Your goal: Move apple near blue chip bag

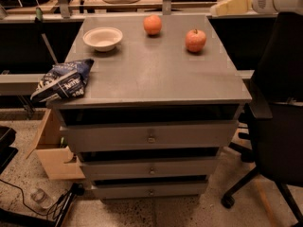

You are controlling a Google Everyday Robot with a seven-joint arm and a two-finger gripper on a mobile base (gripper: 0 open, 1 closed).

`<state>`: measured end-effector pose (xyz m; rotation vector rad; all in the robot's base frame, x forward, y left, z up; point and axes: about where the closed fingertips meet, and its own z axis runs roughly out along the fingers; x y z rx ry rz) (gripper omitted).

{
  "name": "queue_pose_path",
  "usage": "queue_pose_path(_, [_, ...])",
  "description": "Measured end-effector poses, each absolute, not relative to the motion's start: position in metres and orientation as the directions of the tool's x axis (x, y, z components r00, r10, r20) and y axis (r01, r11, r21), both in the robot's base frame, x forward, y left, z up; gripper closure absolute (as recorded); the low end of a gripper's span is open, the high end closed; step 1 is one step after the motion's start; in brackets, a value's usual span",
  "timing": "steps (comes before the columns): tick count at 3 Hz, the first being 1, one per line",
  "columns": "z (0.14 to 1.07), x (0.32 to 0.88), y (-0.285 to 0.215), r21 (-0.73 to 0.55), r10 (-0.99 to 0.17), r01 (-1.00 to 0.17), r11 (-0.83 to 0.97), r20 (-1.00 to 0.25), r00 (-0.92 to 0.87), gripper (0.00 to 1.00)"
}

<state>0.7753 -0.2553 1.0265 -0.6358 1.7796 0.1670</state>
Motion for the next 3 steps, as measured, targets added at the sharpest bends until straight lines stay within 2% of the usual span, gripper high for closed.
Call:
queue_pose_path(1, [0.993, 0.779, -0.242, -0.096, -0.244, -0.553, 0.828, -0.949, -0.201, 0.0])
queue_pose_path(3, [0.947, 0.805, -0.231, -0.025, -0.184, -0.574, 0.819, -0.957, -0.222, 0.0])
